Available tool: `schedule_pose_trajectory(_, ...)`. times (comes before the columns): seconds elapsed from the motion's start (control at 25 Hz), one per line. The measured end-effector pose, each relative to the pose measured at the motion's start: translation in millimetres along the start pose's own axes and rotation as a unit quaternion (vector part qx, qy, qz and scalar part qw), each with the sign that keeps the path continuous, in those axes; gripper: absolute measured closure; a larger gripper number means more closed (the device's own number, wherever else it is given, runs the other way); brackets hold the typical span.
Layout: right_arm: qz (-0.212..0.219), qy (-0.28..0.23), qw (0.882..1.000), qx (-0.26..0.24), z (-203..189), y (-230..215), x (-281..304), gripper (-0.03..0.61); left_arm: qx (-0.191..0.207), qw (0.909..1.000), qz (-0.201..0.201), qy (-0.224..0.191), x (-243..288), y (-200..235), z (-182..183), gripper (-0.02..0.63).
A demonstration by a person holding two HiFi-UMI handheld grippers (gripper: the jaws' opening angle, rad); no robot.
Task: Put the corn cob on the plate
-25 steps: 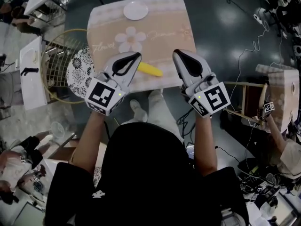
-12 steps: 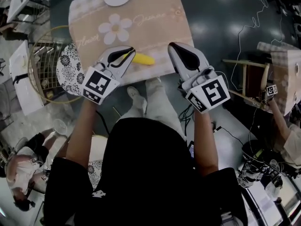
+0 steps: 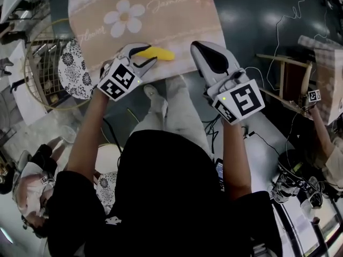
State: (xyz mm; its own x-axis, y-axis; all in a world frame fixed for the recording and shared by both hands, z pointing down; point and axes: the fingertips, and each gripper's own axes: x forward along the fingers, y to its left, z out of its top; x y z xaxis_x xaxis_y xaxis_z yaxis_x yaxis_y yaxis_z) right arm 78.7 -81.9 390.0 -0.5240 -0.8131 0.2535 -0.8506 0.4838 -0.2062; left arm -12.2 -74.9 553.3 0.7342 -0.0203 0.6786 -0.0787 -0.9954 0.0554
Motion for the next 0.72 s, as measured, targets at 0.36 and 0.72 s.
schedule_pose_trajectory(0.36,-0.003,0.019,1.0,0.022,-34,2,-3,0.577,0.027,0.9953,-0.042,0.083,42,-13,-48,0.374)
schedule_pose_trajectory(0.72,0.002,0.033,0.999,0.027,-53,0,1,0.577,0.169,0.9643,-0.073,0.19,79,-13,-90,0.341)
